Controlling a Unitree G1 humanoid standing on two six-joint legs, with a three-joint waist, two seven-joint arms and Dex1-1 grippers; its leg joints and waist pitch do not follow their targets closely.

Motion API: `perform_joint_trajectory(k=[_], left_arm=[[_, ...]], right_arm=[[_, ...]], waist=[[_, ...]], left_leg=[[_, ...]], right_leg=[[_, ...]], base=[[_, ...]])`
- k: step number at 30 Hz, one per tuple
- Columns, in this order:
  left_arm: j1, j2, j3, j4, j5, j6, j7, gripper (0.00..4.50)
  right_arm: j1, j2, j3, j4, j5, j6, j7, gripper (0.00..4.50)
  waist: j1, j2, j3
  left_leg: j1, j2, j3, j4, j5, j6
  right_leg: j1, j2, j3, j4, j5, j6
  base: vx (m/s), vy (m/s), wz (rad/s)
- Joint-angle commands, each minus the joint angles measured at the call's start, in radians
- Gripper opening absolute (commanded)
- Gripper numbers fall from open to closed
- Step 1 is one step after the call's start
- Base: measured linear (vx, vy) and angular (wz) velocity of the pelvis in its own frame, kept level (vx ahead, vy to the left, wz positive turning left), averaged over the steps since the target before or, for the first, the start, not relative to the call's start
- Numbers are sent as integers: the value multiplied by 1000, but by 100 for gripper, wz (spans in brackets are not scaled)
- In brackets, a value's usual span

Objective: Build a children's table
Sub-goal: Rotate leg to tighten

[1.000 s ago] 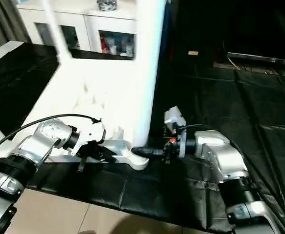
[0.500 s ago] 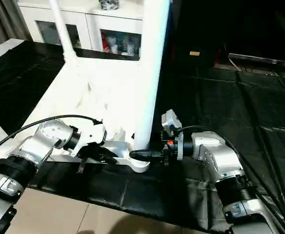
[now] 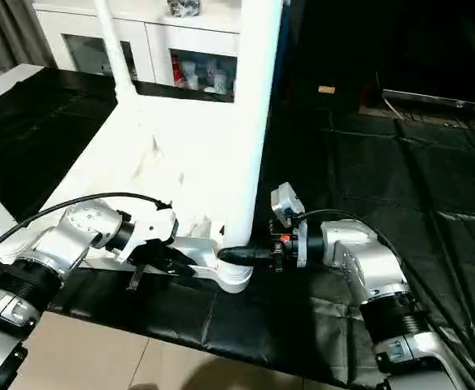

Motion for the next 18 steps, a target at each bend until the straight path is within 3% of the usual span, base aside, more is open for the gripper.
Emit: perform_joint_trajectory(k=[1,2,4,5,7,12,13,14,15,16,18], left_arm=[[-7,-9,-7,12,32,16,49,0],[-9,-11,-4,16,32,21,57,0],[-13,-23,10,27,24,56,79,0],[-13,-24,11,28,24,59,81,0],[-13,-30,18,30,18,71,87,0],[-26,-72,53,37,-12,133,139,0],[-36,-92,68,43,-22,157,167,0],[-36,-92,68,43,-22,157,167,0],[-51,-115,83,52,-27,181,203,0],[-58,-125,87,55,-27,192,219,0],[-81,-156,99,68,-25,219,269,0]], right_arm=[[27,12,25,-45,27,31,32,216],[32,13,24,-51,28,34,29,216],[61,20,19,-77,38,44,10,215],[64,21,19,-80,39,45,8,214],[77,26,18,-92,41,48,-4,214],[114,67,-4,-111,29,41,-108,212],[120,102,-19,-99,4,29,-194,212],[120,102,-19,-99,4,29,-194,212],[119,142,-27,-77,-35,12,-297,211],[114,161,-30,-63,-54,3,-342,211],[88,224,-59,-18,-71,3,-467,210]], waist=[[-5,1,-72],[-3,1,-72],[-1,11,-73],[-2,7,-72],[0,14,-74],[1,17,-73],[-2,21,-69],[-3,20,-68],[-13,18,-68],[-16,22,-66],[-32,20,-62]], left_leg=[[-4,7,15,-61,-81,50],[-2,7,15,-61,-85,49],[-3,7,14,-60,-87,46],[-3,7,14,-61,-88,47],[-3,6,13,-60,-95,45],[-3,4,14,-62,-115,40],[-1,5,15,-63,-129,32],[-1,1,15,-64,-143,26],[-4,-3,11,-69,-159,14],[-2,-2,10,-70,-168,10],[-9,-8,7,-74,-193,0]], right_leg=[[65,-61,51,-59,-109,-196],[64,-61,52,-59,-108,-198],[64,-61,51,-58,-101,-199],[65,-60,51,-60,-100,-197],[65,-60,50,-58,-105,-198],[64,-60,50,-67,-152,-182],[59,-61,52,-75,-180,-172],[60,-61,50,-77,-207,-166],[67,-61,45,-84,-288,-136],[63,-62,46,-87,-310,-128],[67,-62,42,-95,-386,-102]], base=[[0,0,0],[0,0,0],[0,0,0],[0,0,0],[0,0,0],[0,0,0],[0,0,0],[0,0,0],[0,0,0],[0,0,0],[0,0,0]])
